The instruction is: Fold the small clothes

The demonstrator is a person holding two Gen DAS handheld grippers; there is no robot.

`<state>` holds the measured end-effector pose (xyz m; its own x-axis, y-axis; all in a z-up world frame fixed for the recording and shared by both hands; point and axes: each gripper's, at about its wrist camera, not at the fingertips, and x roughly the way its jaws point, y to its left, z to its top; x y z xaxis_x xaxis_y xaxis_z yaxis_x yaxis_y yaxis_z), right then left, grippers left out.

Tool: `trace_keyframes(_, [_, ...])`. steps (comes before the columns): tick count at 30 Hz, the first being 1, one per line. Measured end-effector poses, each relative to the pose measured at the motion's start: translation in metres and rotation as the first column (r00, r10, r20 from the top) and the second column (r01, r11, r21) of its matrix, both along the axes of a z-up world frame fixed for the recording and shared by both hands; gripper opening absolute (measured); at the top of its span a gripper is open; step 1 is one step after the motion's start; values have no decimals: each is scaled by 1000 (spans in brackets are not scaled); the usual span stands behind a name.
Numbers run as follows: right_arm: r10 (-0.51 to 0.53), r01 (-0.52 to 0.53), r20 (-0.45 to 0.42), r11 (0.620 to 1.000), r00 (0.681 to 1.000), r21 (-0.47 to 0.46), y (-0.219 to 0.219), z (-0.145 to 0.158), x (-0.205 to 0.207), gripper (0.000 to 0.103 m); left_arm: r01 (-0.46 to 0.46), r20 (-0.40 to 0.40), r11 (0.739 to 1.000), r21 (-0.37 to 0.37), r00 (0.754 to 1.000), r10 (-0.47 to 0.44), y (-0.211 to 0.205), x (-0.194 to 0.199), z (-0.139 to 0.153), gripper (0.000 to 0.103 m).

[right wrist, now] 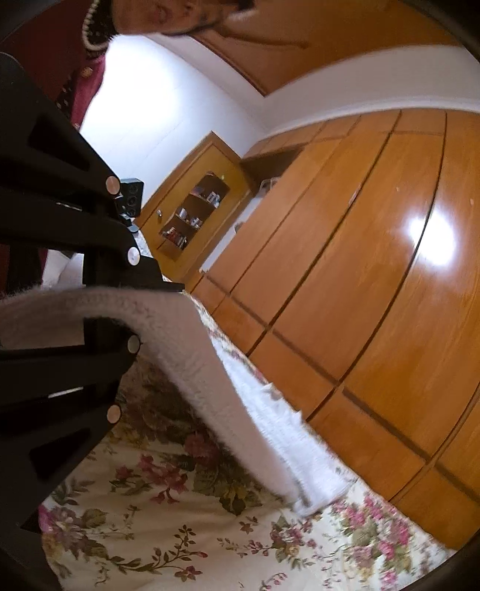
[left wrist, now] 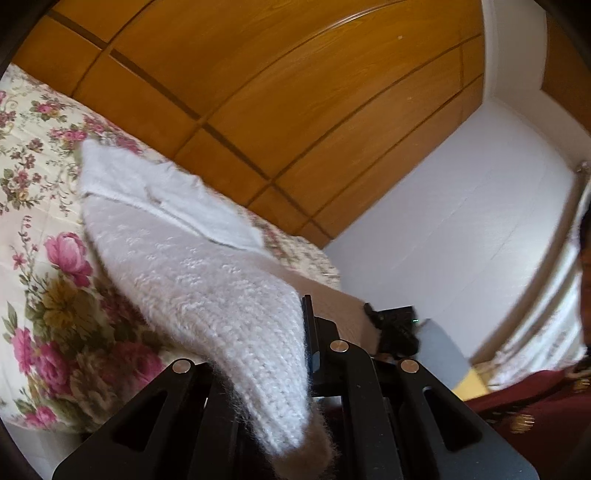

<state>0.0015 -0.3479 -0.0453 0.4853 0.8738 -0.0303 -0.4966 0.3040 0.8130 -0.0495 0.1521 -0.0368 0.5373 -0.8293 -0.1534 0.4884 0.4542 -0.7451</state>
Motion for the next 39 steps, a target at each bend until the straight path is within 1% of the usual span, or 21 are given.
trace_keyframes(4, [29, -30, 33, 1000, 999, 8, -3, 17, -22, 6, 65, -1, 996, -56, 998, -65, 7, -20, 14, 5])
trace_keyframes(7, [62, -63, 30, 997, 998, 37, -6, 23, -43, 6, 137, -32, 982, -132, 989, -142, 12, -33, 15, 5])
trace_keyframes(9, [73, -75, 27, 995, 997, 59, -8, 24, -49, 6, 150, -51, 976, -157, 986, -160, 15, -32, 15, 5])
trace_keyframes(11, [69, -70, 17, 995, 998, 69, -9, 23, -49, 6, 134, -74, 978, -160, 986, -148, 16, -24, 12, 5])
trace_keyframes(14, [51, -49, -16, 991, 999, 127, -12, 14, -28, 7, 92, -96, 971, -222, 989, -116, 22, -3, 3, 5])
trace_keyframes(15, [43, -39, -26, 989, 999, 140, -16, 13, -23, 7, 80, -104, 969, -236, 989, -107, 24, -1, 3, 5])
trace_keyframes(16, [32, -27, -31, 989, 999, 146, -17, 13, -15, 7, 51, -121, 970, -238, 989, -82, 25, 10, 1, 5])
trace_keyframes(18, [-2, 12, -61, 987, 998, 162, -20, 9, 10, 7, -20, -151, 978, -208, 989, -12, 26, 33, 0, 5])
trace_keyframes(19, [-16, 30, -84, 984, 996, 176, -22, 6, 23, 7, -43, -169, 978, -206, 986, 8, 25, 42, -2, 5])
trace_keyframes(21, [-43, 73, -149, 978, 988, 197, -22, -2, 54, 7, -97, -235, 969, -228, 971, 42, 27, 69, -13, 5])
trace_keyframes(23, [-60, 97, -195, 979, 979, 182, -20, -8, 78, 7, -142, -265, 966, -216, 961, 82, 30, 91, -19, 5])
trace_keyframes(24, [-72, 113, -233, 979, 970, 169, -17, -14, 96, 7, -150, -271, 969, -195, 958, 94, 30, 103, -21, 5])
trace_keyframes(26, [-80, 126, -274, 980, 958, 155, -15, -22, 119, 7, -172, -290, 976, -136, 948, 127, 30, 123, -27, 5])
trace_keyframes(28, [-95, 141, -312, 982, 945, 129, -13, -32, 137, 7, -176, -300, 979, -102, 944, 138, 29, 143, -33, 5])
trace_keyframes(30, [-116, 157, -348, 983, 930, 94, -12, -42, 154, 7, -200, -325, 977, -69, 931, 168, 30, 155, -41, 5])
trace_keyframes(33, [-140, 180, -387, 981, 911, 69, -12, -56, 172, 7, -214, -348, 976, -36, 918, 189, 28, 179, -54, 5])
trace_keyframes(35, [-160, 200, -408, 978, 899, 57, -12, -63, 185, 7, -216, -333, 976, -2, 921, 203, 27, 189, -55, 5])
trace_keyframes(36, [-174, 212, -414, 976, 894, 48, -12, -66, 193, 7, -228, -325, 973, 26, 919, 224, 26, 198, -57, 5])
trace_keyframes(38, [-205, 237, -424, 971, 882, 22, -10, -70, 204, 11, -248, -320, 966, 68, 912, 256, 23, 211, -60, 5])
trace_keyframes(39, [-244, 261, -427, 965, 871, -19, -8, -74, 212, 14, -262, -320, 960, 101, 905, 281, 22, 218, -63, 7])
